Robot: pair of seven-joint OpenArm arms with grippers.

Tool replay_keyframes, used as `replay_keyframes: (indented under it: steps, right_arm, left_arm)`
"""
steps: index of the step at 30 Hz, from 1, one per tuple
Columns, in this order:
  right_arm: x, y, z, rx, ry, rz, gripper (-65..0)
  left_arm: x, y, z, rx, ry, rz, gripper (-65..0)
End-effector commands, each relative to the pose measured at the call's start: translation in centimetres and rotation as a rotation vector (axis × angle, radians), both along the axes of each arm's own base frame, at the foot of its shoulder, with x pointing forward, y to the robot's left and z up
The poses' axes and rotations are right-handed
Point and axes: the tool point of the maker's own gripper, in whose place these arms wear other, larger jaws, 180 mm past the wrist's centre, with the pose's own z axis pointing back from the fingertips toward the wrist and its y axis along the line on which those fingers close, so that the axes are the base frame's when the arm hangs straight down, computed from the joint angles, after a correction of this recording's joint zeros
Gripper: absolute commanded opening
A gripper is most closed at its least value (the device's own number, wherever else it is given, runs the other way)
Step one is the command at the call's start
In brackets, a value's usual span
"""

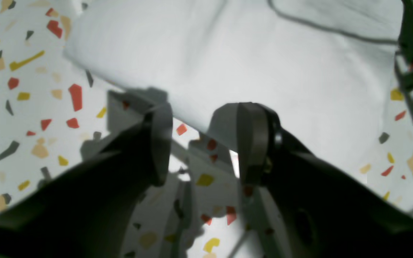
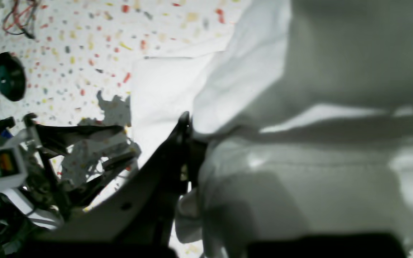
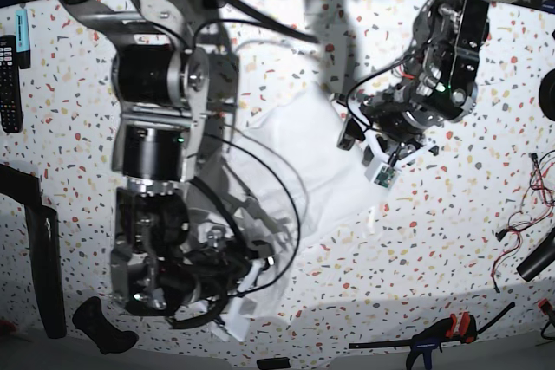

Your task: Fold the T-shirt properly

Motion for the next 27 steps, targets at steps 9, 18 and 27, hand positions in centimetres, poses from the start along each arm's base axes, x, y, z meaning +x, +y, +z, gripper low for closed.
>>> replay_keyframes:
  steps: [9, 18, 27]
  right_arm:
    - [-0.8, 4.1, 0.6, 0.079, -0.008, 0.047, -65.0]
    - [-4.4, 5.9, -3.8, 0.092, 0.091, 0.101, -65.0]
    - [-5.5, 6.9, -4.2, 0.14, 0.087, 0.154, -65.0]
  left_arm:
    - [0.9, -0.1, 1.4, -0.018, -0.048, 0.004, -37.1]
    - [1.0, -0.1, 1.4, -0.019, -0.05, 0.004, -37.1]
    - [0.9, -0.1, 1.3, -0.018, -0.046, 0.004, -37.1]
